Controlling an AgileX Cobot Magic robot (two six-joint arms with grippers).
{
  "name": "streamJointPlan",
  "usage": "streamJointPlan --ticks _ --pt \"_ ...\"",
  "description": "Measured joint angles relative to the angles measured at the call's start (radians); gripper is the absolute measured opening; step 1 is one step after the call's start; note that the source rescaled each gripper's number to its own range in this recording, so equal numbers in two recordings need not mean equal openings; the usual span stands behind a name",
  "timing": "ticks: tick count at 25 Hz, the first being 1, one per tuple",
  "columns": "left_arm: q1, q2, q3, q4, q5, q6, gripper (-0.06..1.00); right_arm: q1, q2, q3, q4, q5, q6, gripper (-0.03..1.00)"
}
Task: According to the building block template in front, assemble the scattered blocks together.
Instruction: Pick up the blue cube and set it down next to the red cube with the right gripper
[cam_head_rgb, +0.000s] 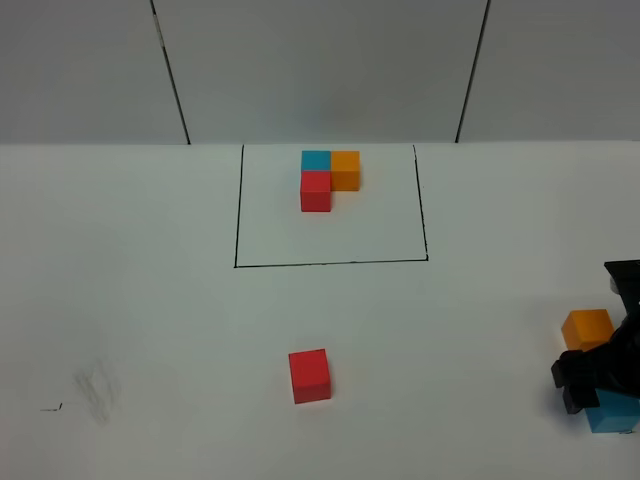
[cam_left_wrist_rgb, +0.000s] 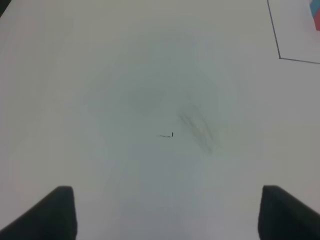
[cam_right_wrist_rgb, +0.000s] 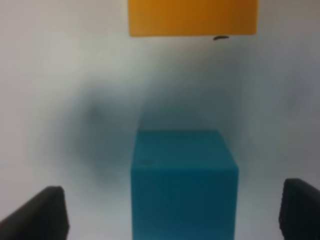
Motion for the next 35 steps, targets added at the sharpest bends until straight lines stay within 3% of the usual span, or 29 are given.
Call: streamJointPlan --ticks 18,22,30,35 --pt "0.000 0.000 0.000 0.000 0.000 0.000 1.00 0.000 0.089 0.000 0.000 -0.058 0.001 0.76" --pt "0.000 0.000 0.000 0.000 0.000 0.000 1.00 0.000 0.089 0.000 0.000 -0.058 0.001 0.64" --pt "0.000 0.000 0.000 0.000 0.000 0.000 1.00 0.000 0.089 0.000 0.000 -0.059 0.001 0.20" --pt "0.000 0.000 0.000 0.000 0.000 0.000 1.00 0.000 0.089 0.000 0.000 -0.060 0.001 0.20"
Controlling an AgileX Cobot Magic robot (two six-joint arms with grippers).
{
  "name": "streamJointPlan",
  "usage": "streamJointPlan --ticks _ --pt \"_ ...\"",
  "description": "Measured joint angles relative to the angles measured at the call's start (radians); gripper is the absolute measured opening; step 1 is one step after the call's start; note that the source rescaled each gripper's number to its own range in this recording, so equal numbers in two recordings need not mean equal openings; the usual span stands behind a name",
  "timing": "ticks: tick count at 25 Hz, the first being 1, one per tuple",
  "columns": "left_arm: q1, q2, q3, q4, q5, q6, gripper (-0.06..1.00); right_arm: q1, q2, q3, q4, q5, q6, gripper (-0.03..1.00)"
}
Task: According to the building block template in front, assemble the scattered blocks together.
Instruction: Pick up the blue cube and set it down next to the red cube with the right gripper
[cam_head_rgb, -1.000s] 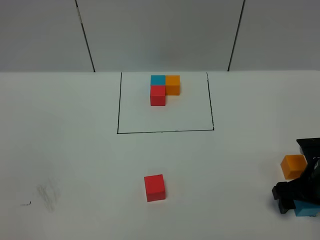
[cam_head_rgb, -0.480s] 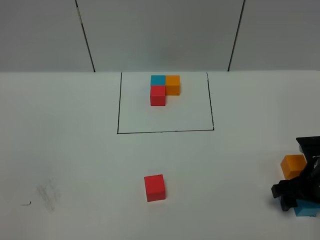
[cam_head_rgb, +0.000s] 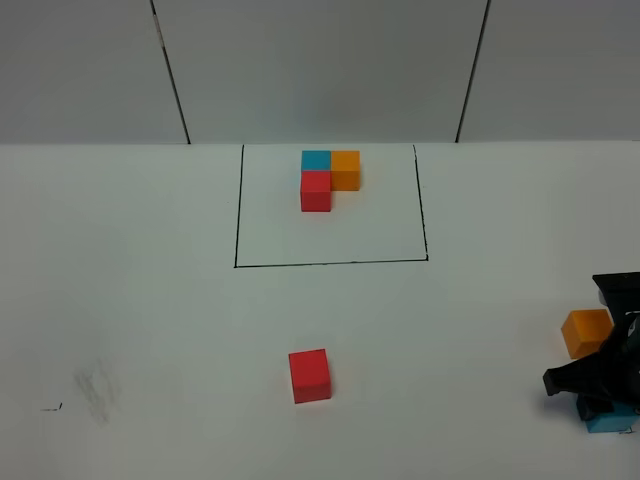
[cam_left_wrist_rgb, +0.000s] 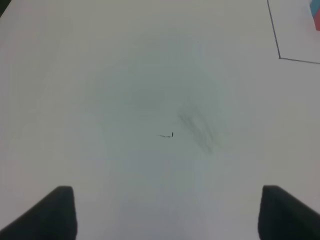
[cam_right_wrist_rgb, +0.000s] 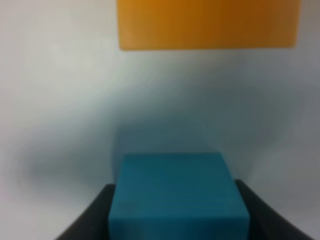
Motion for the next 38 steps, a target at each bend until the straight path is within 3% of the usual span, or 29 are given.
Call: streamJointPlan --ticks 20,25,38 --pt "0.000 0.000 0.000 0.000 0.000 0.000 1.00 0.000 0.000 0.000 -0.017 -0.007 0.014 0.20" --pt "0.000 0.000 0.000 0.000 0.000 0.000 1.00 0.000 -0.010 0.000 -0.018 0.038 0.031 0.20" --pt "0.000 0.000 0.000 0.000 0.000 0.000 1.00 0.020 -0.382 0.000 0.144 0.123 0.040 0.20"
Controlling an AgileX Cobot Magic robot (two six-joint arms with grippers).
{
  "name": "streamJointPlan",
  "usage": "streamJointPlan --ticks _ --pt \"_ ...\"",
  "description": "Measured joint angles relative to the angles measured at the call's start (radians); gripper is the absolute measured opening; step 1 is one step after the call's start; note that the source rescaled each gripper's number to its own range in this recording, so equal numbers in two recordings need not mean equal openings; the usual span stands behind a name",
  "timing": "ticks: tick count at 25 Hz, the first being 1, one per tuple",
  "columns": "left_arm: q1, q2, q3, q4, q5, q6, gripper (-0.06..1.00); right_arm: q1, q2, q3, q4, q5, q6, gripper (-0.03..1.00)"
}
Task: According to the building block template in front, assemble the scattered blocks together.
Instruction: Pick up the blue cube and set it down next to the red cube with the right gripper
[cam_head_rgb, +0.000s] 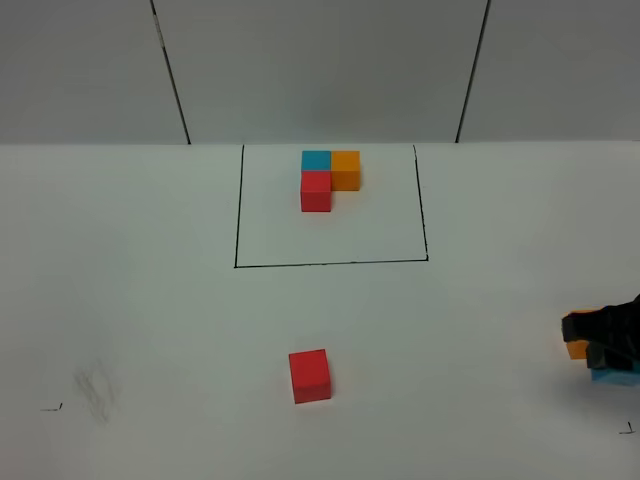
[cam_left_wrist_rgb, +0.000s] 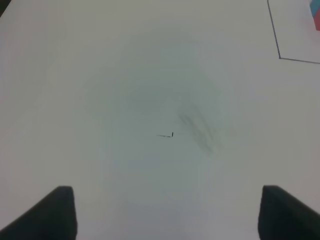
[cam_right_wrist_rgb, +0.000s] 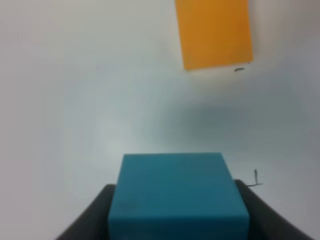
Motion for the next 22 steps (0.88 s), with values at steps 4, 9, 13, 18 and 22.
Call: streamJointPlan --ticks 4,9,13,18,22 --pt "0.000 0.000 0.000 0.000 0.000 0.000 1.00 0.097 -0.032 -0.021 0.006 -0.003 0.032 0.20" --pt "0.000 0.000 0.000 0.000 0.000 0.000 1.00 0.228 0.000 -0.103 -0.094 -0.005 0.155 0.20" --pt "0.000 0.000 0.000 0.000 0.000 0.000 1.00 0.278 0.050 -0.166 -0.189 0.027 0.259 0.20" --pt "0.000 0.000 0.000 0.000 0.000 0.000 1.00 0.321 0.133 -0.243 -0.219 0.086 0.281 0.20" --pt "0.000 0.000 0.000 0.000 0.000 0.000 1.00 0.360 0.179 -0.300 -0.219 0.099 0.281 0.20"
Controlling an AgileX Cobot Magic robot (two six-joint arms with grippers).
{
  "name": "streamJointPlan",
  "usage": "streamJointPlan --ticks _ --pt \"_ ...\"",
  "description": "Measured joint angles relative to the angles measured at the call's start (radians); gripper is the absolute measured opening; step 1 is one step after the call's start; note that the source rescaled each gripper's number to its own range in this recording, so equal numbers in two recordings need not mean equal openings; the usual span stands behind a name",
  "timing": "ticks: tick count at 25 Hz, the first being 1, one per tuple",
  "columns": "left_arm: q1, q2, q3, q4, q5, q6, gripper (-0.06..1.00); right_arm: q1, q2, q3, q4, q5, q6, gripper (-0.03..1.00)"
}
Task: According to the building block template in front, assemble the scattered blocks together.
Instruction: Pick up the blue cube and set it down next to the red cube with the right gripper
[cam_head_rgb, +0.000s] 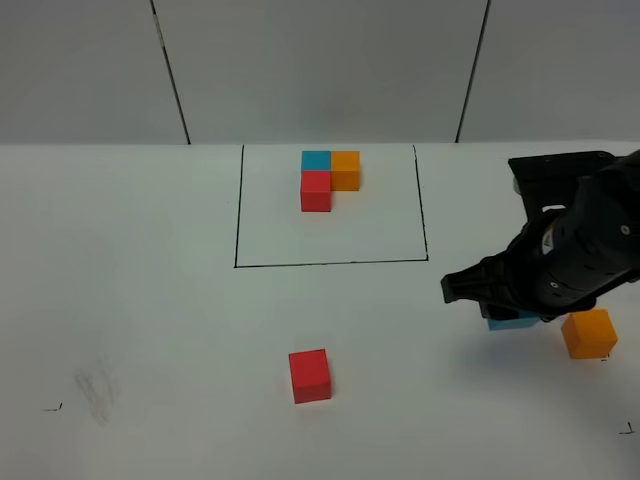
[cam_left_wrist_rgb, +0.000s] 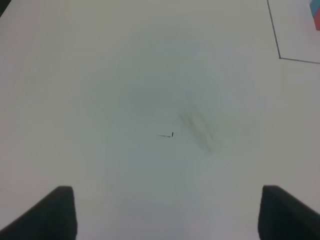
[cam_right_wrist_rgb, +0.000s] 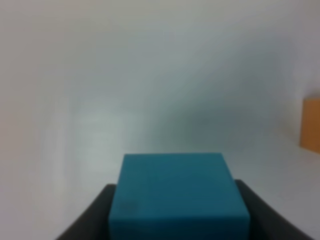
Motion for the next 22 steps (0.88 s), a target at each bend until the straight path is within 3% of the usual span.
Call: streamJointPlan --ticks 7,16,22 --pt "0.000 0.000 0.000 0.000 0.000 0.000 1.00 0.050 0.068 -0.097 0.008 0.033 0.018 0.20" --pt "0.000 0.000 0.000 0.000 0.000 0.000 1.00 0.054 0.155 -0.218 0.028 0.188 -0.011 0.20" --pt "0.000 0.000 0.000 0.000 0.000 0.000 1.00 0.092 0.166 -0.287 0.044 0.213 -0.012 0.20"
